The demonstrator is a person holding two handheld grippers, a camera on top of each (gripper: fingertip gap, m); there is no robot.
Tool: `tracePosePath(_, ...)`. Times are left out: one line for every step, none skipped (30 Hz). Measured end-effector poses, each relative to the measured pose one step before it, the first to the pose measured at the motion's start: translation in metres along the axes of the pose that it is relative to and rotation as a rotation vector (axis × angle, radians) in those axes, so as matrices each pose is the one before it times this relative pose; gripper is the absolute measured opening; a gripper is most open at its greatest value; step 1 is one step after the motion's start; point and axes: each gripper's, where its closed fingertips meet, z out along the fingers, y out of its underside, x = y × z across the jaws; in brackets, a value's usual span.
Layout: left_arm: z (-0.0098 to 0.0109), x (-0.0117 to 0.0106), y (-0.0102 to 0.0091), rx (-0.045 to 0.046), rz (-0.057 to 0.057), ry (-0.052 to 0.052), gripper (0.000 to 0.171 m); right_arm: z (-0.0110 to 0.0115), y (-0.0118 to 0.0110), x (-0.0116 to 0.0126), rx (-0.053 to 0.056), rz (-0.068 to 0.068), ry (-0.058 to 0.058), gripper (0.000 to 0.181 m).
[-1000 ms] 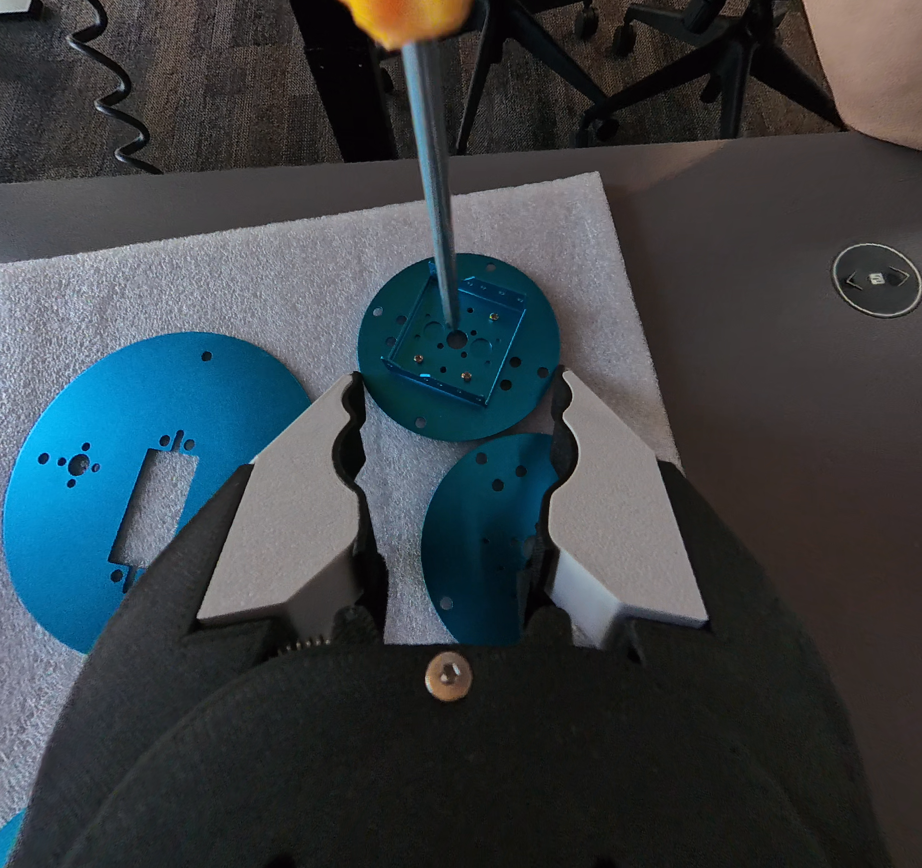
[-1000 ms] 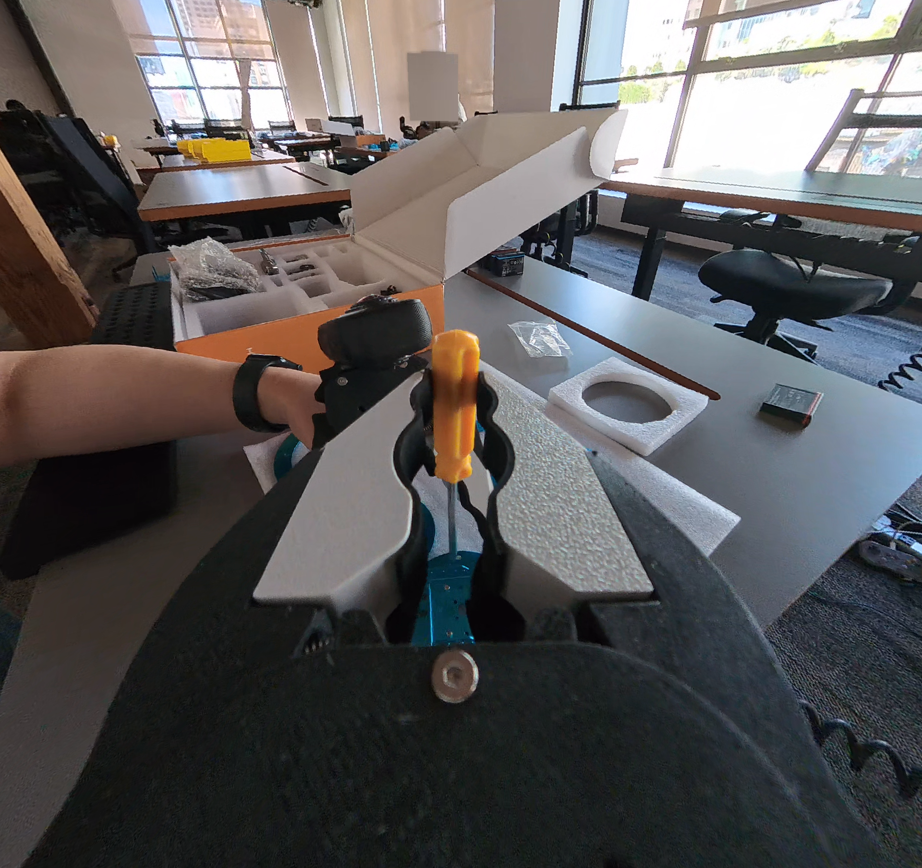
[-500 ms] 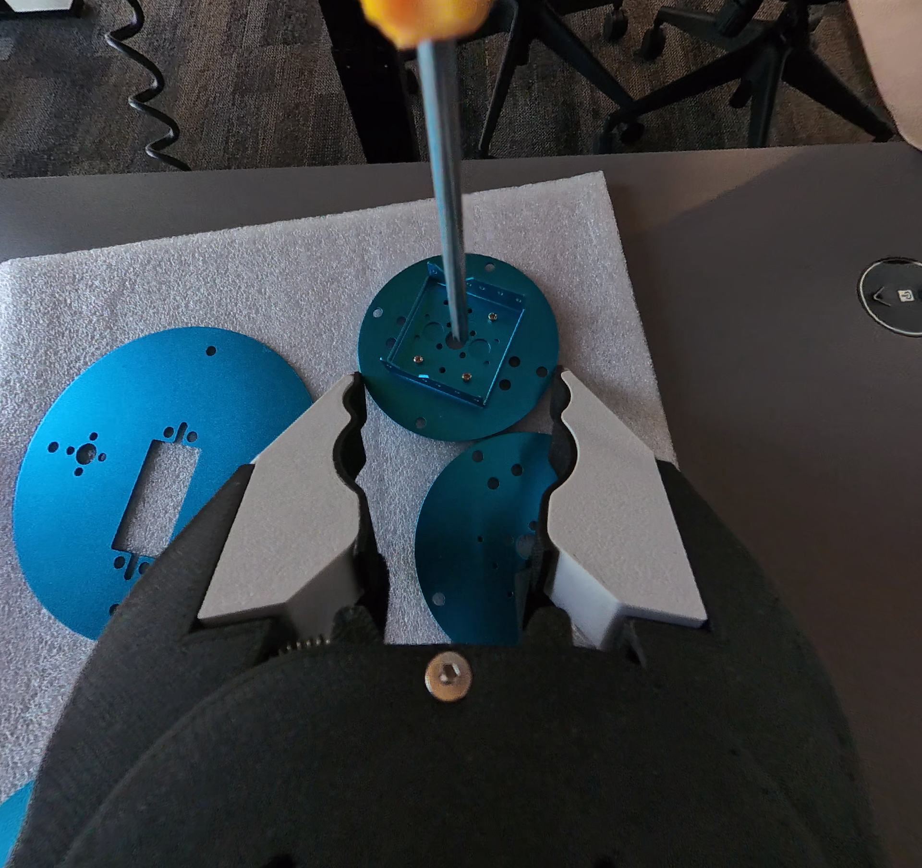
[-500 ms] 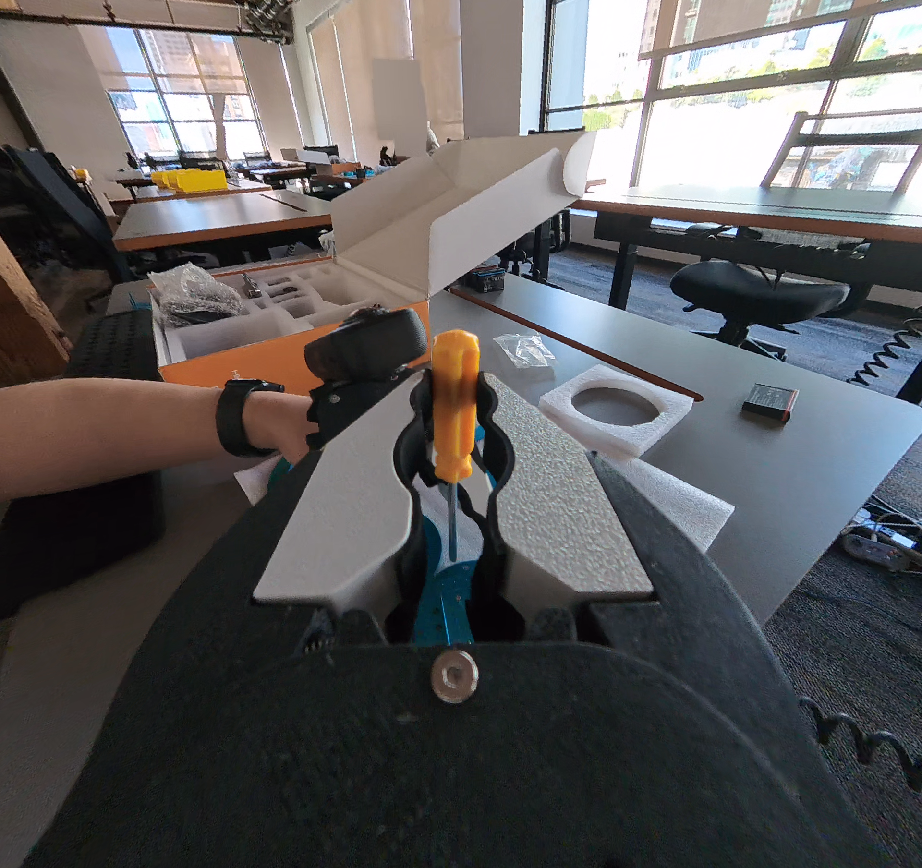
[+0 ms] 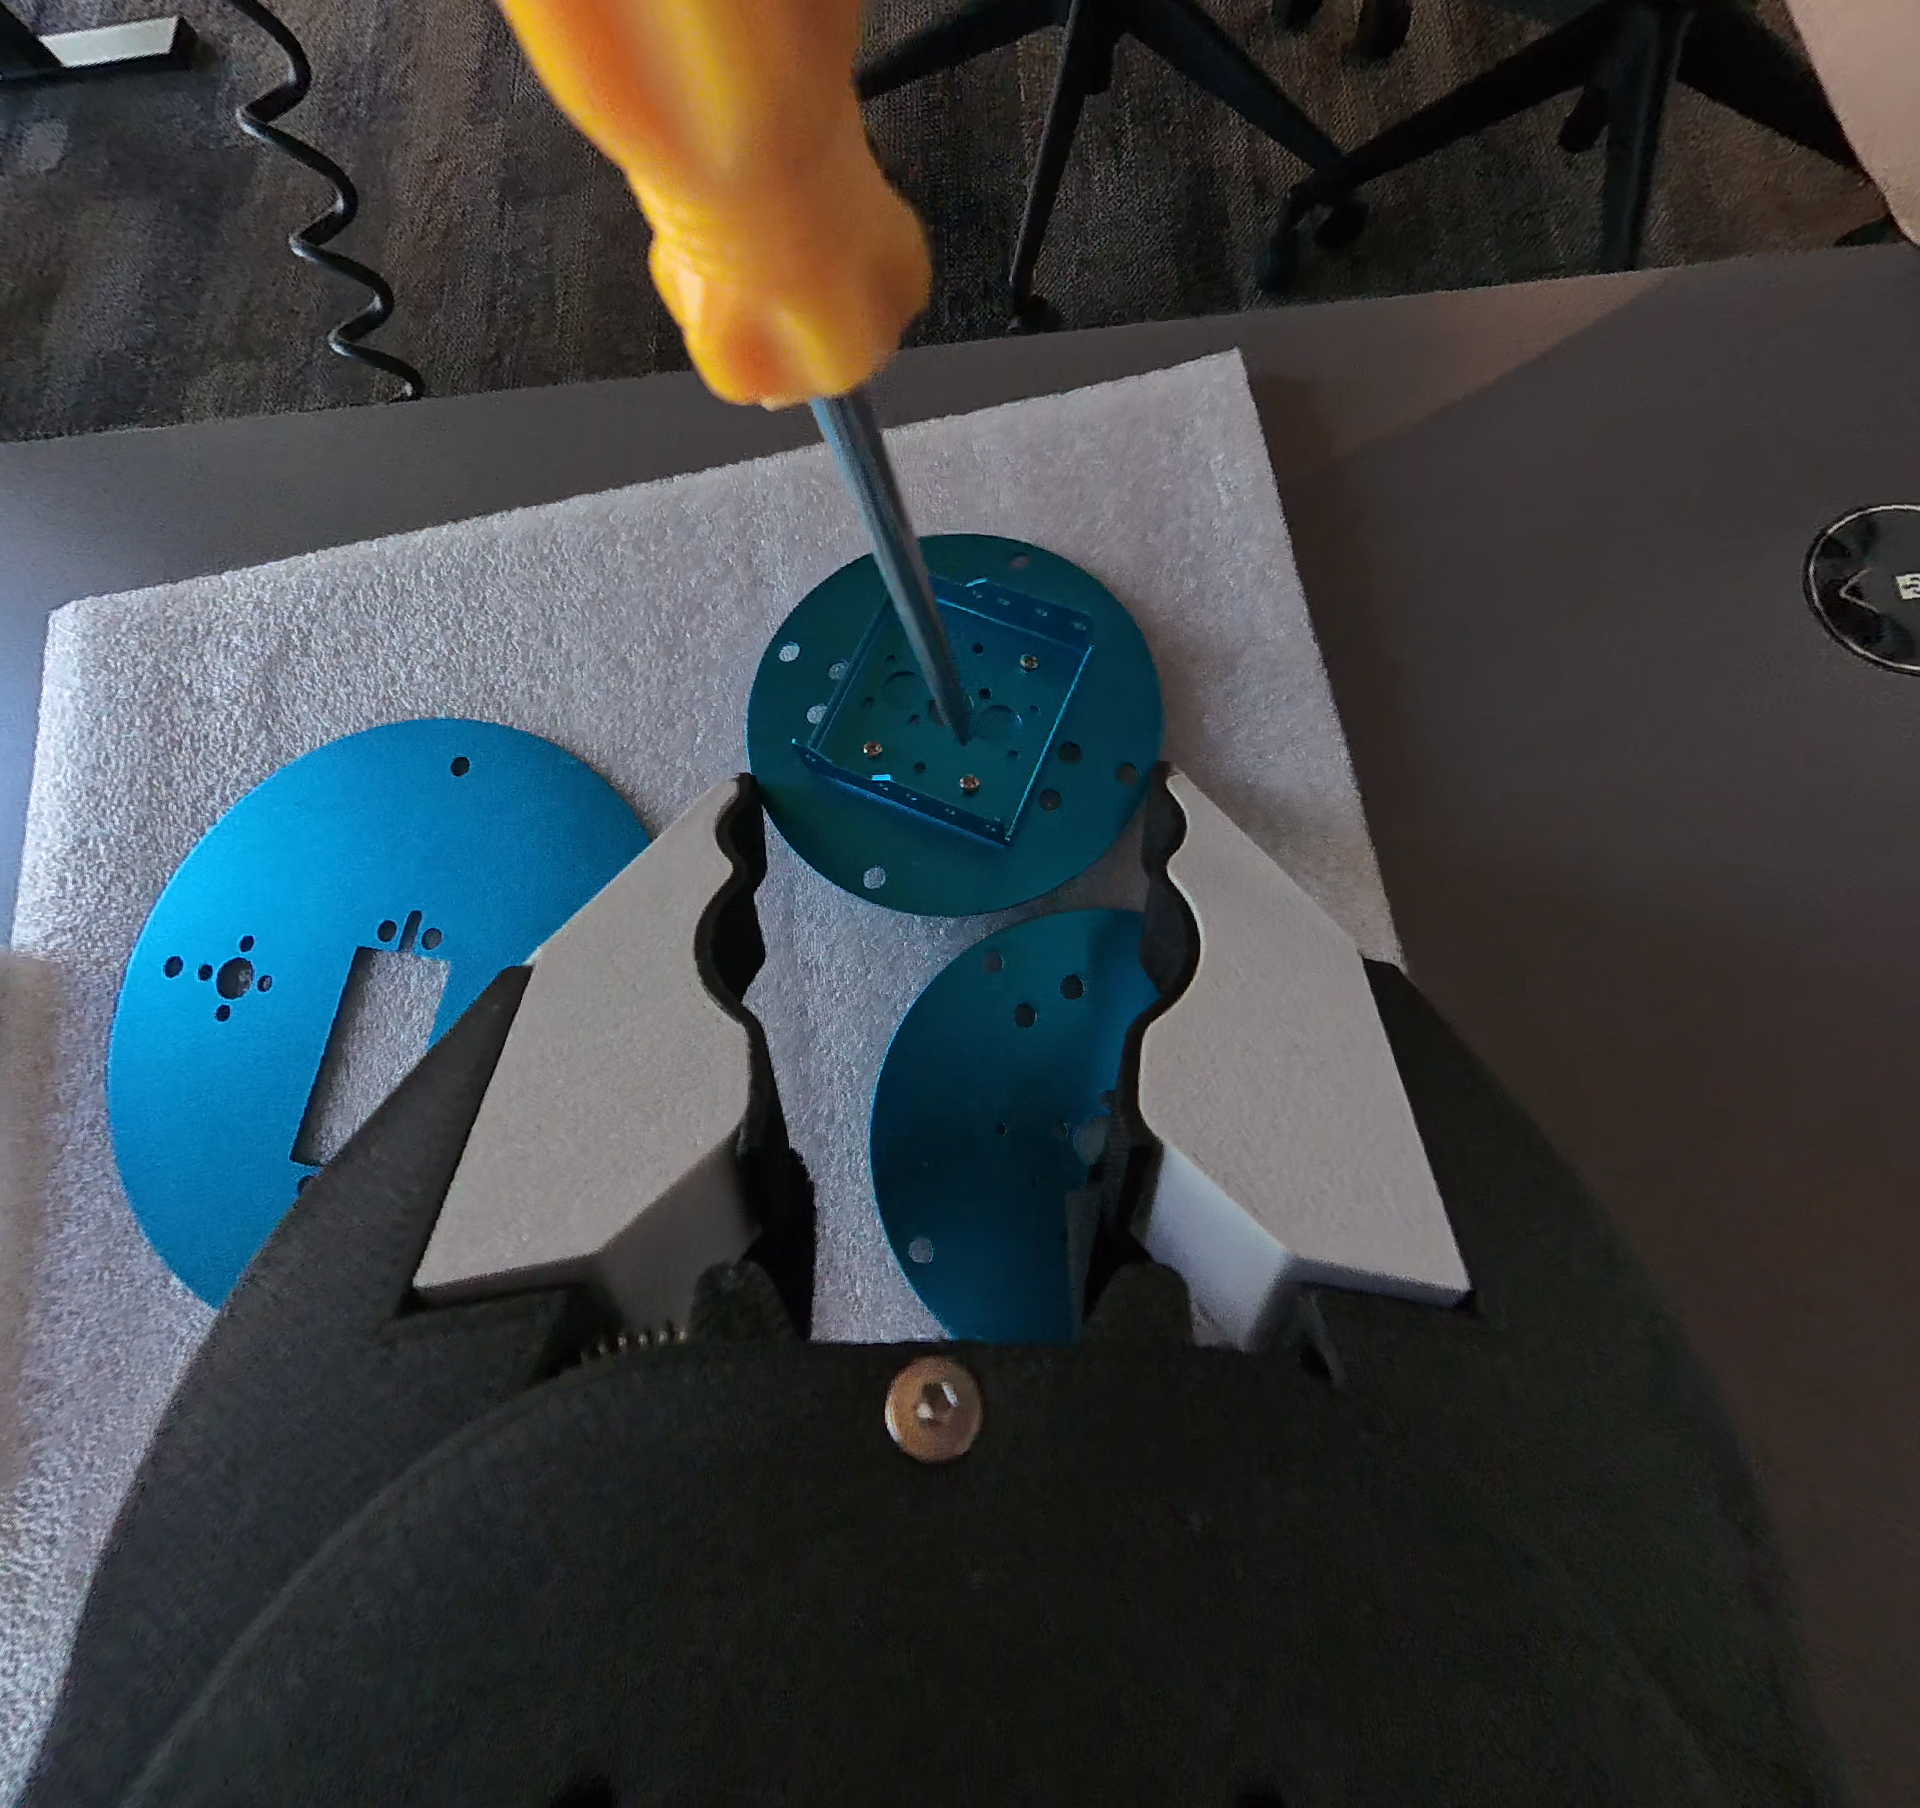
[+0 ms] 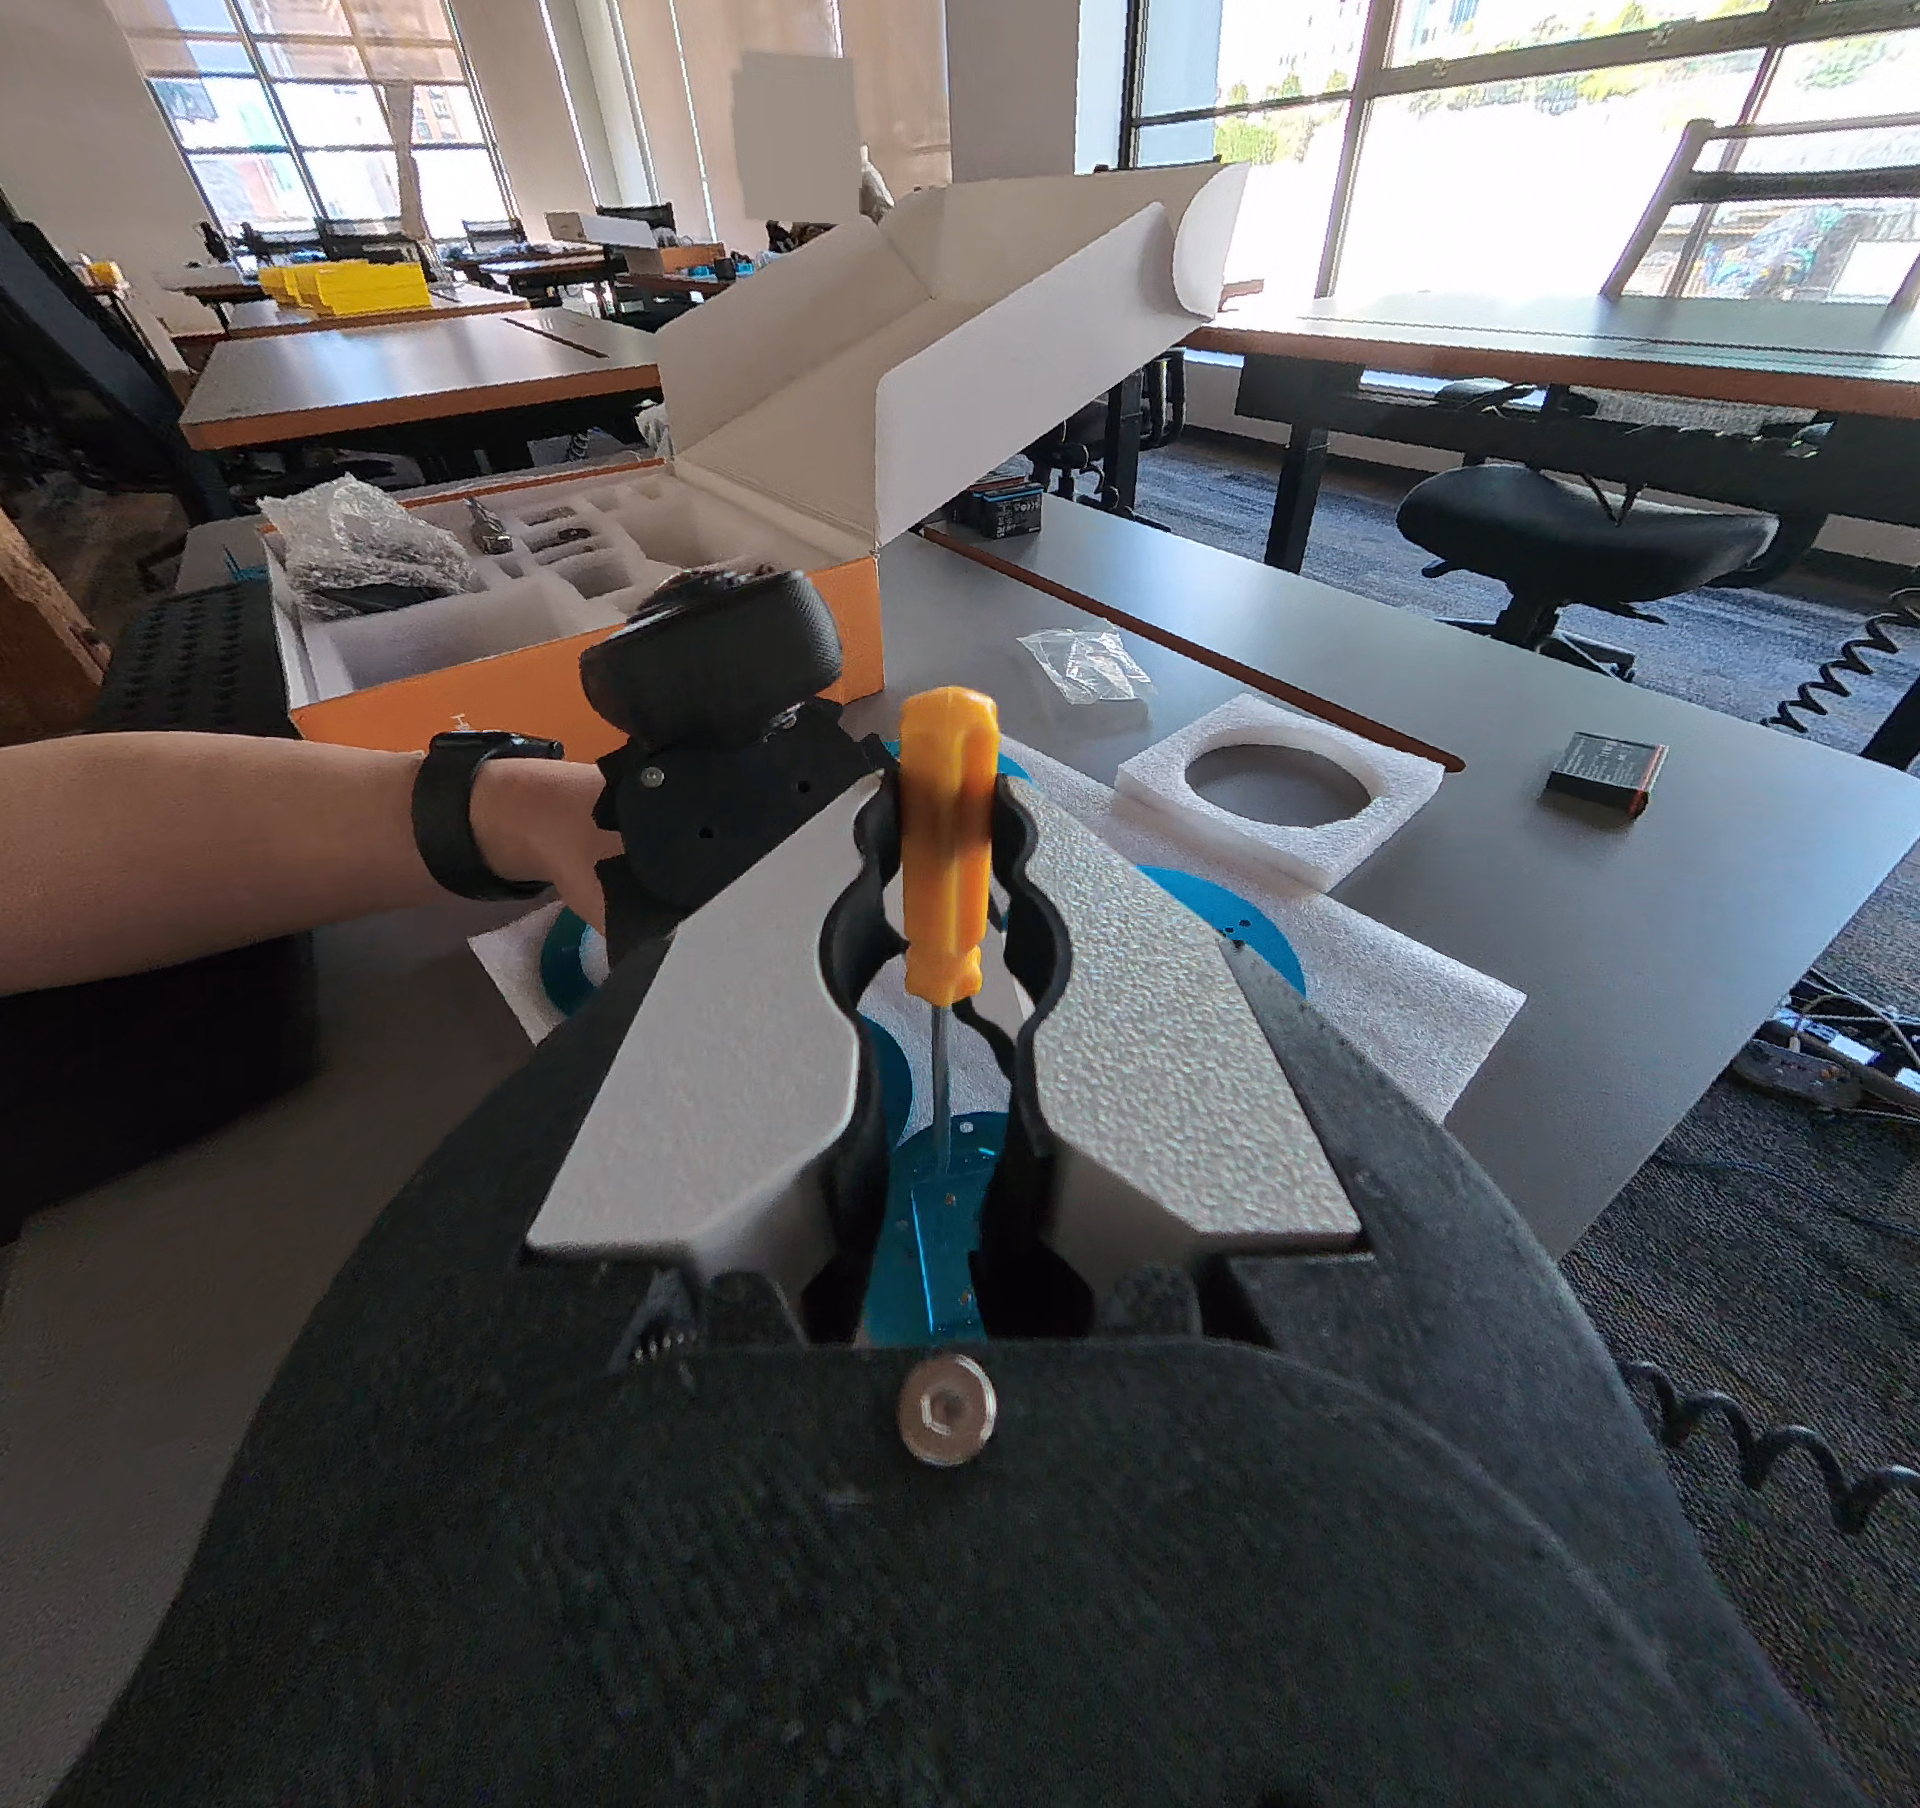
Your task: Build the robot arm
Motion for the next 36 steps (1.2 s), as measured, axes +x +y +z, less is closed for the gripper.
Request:
tracePosePath(0.00013,0.00045,-0.00004,-0.00364,0.002,0.0021,0.073,0.00002,0.00033,0.0009,0.0002,0.0044,0.0024,0.015)
tracePosePath(0.00007,-0.00003,-0.00008,-0.00017,0.0037,0.0004,0.073,0.00005,0.00115,0.0006,-0.0021,0.0012,-0.0005,0.015)
tracePosePath(-0.00003,0.00003,-0.0001,0.0023,0.0081,-0.0004,0.073,0.00027,0.00139,0.00058,-0.0021,0.0042,-0.0028,0.015)
tracePosePath(-0.00012,-0.00005,-0.00026,0.00193,0.0071,-0.0013,0.073,0.00065,0.00114,0.00012,-0.0014,0.0078,-0.0059,0.015)
tracePosePath(-0.00026,-0.00048,-0.0003,0.0004,-0.0002,-0.0018,0.073,0.00091,0.00151,-0.00003,-0.0045,0.0083,-0.0075,0.015)
tracePosePath(-0.00011,-0.00024,-0.00041,-0.00024,-0.0064,0.0023,0.073,0.0007,0.00103,0.00055,-0.0026,0.0029,-0.0004,0.015)
tracePosePath(-0.00021,-0.0002,-0.00023,0.00066,-0.0066,0.0034,0.072,0.00006,0.0,0.00092,0.0015,-0.0034,0.0053,0.015)
tracePosePath(-0.00024,-0.00037,-0.00024,0.00208,-0.003,0.0008,0.072,-0.00038,-0.00014,0.00038,-0.0001,-0.001,0.0029,0.015)
tracePosePath(-0.00012,-0.00033,0.00018,0.00168,-0.0013,-0.0008,0.072,-0.00038,-0.00062,0.00061,0.0048,0.0021,0.0035,0.015)
tracePosePath(0.0,-0.00016,0.0005,-0.00045,-0.0027,0.0006,0.072,-0.00056,-0.00123,0.00104,0.0094,0.0022,0.0063,0.015)
tracePosePath(0.00018,0.00014,0.00069,-0.00213,-0.0013,0.0014,0.072,-0.00091,-0.00079,0.00067,0.0047,0.0021,0.0016,0.015)
tracePosePath(0.00027,0.00019,0.00058,-0.00141,0.0044,-0.0011,0.072,-0.00038,-0.00011,0.00027,0.0019,0.005,-0.0031,0.015)
tracePosePath(0.00011,0.00001,-0.00025,0.00204,0.0072,-0.003,0.072,0.00014,0.00102,0.00032,-0.0021,0.0104,-0.0062,0.015)
tracePosePath(0.00001,0.00017,-0.00049,0.00163,0.0049,-0.0003,0.072,0.00067,0.00208,0.0007,-0.0086,0.0124,-0.0049,0.015)
tracePosePath(0.00008,0.00012,-0.00021,-0.00234,0.0039,0.0015,0.072,0.0007,0.00213,0.00098,-0.0094,0.0061,-0.0017,0.015)
tracePosePath(0.00018,-0.0002,-0.00052,-0.00007,0.0064,-0.0017,0.072,0.00094,0.00176,0.00111,-0.0065,0.0018,0.0011,0.015)
tracePosePath(0.0,-0.00012,-0.00085,0.00235,0.0065,-0.0027,0.072,0.00058,0.00159,0.0013,-0.0073,0.0024,0.0031,0.015)
tracePosePath(-0.00005,0.00041,-0.00015,-0.00226,0.0037,0.0012,0.069,-0.0001,0.00049,0.00098,-0.0009,-0.0015,0.0034,0.015)
tracePosePath(-0.00093,0.00174,0.00041,-0.00383,0.0105,0.0096,0.035,-0.00087,-0.00107,0.00083,0.0072,-0.0004,0.0046,0.015)
tracePosePath(-0.00179,-0.00023,-0.0017,0.01828,0.018,-0.008,0.028,-0.00143,-0.0021,0.00078,0.0129,0.0012,0.004,0.015)
tracePosePath(-0.00154,-0.00053,-0.00224,0.02033,0.0177,-0.0106,0.026,-0.00136,-0.00163,-0.00014,0.0096,0.0038,-0.0035,0.015)
tracePosePath(-0.00077,0.00146,0.00087,-0.00535,0.0159,0.007,0.024,-0.00086,-0.00054,-0.00018,0.0051,0.0075,-0.005,0.015)
tracePosePath(-0.0002,0.00187,0.00234,-0.01523,0.0134,0.0097,0.018,-0.00028,0.00085,0.00146,-0.0012,0.0031,0.0039,0.015)
tracePosePath(0.00014,0.00193,0.00072,-0.00165,0.011,0.0079,0.014,-0.00054,0.0011,0.00218,-0.004,-0.0031,0.0095,0.015)
tracePosePath(0.00001,0.00042,-0.00025,0.00457,0.0052,-0.0037,0.025,-0.00076,-0.00025,0.00207,0.0024,0.0,0.0093,0.015)
tracePosePath(-0.00008,0.00004,0.00099,-0.00501,-0.0026,-0.0015,0.033,-0.00077,-0.00177,0.00211,0.0126,0.0048,0.009,0.015)
tracePosePath(-0.00005,0.00056,0.00131,-0.00782,-0.0108,0.0066,0.041,-0.00104,-0.00195,0.00126,0.0163,0.0039,0.0041,0.015)
tracePosePath(-0.00013,0.00005,0.00036,0.00164,-0.0107,0.0055,0.043,-0.00128,-0.00076,0.00083,0.0076,0.0075,-0.0008,0.015)
tracePosePath(-0.00044,-0.00016,-0.00016,0.00737,-0.0058,0.0033,0.046,-0.00142,-0.00046,0.0017,0.0047,0.0063,0.0054,0.015)
tracePosePath(-0.00032,-0.00089,-0.00022,0.00407,-0.0075,0.0007,0.051,-0.00211,-0.00159,0.00207,0.0105,-0.0032,0.0111,0.015)
tracePosePath(-0.00025,-0.00136,-0.00156,0.00915,-0.0102,-0.0006,0.057,-0.0024,-0.002,0.0016,0.0105,-0.0008,0.009,0.015)
tracePosePath(-0.00038,-0.00256,-0.00367,0.0209,-0.0116,-0.0065,0.066,-0.002,-0.00159,0.00128,0.0079,0.0019,0.008,0.015)
tracePosePath(0.00052,-0.00398,-0.00424,0.02353,-0.0144,-0.0151,0.081,-0.00153,-0.00029,0.0014,0.0011,0.003,0.0076,0.015)
tracePosePath(0.00259,-0.00355,-0.00303,0.01441,-0.0151,-0.009,0.094,-0.00097,0.00092,0.00061,-0.0072,0.0033,0.0014,0.015)
tracePosePath(0.00407,-0.00226,0.00027,-0.01028,-0.0064,0.003,0.094,-0.00107,0.00013,0.00128,-0.0043,0.0023,0.006,0.015)
tracePosePath(0.00467,-0.00152,0.00353,-0.03225,0.0032,0.0036,0.096,-0.00152,-0.0021,0.00193,0.014,0.0,0.0124,0.015)
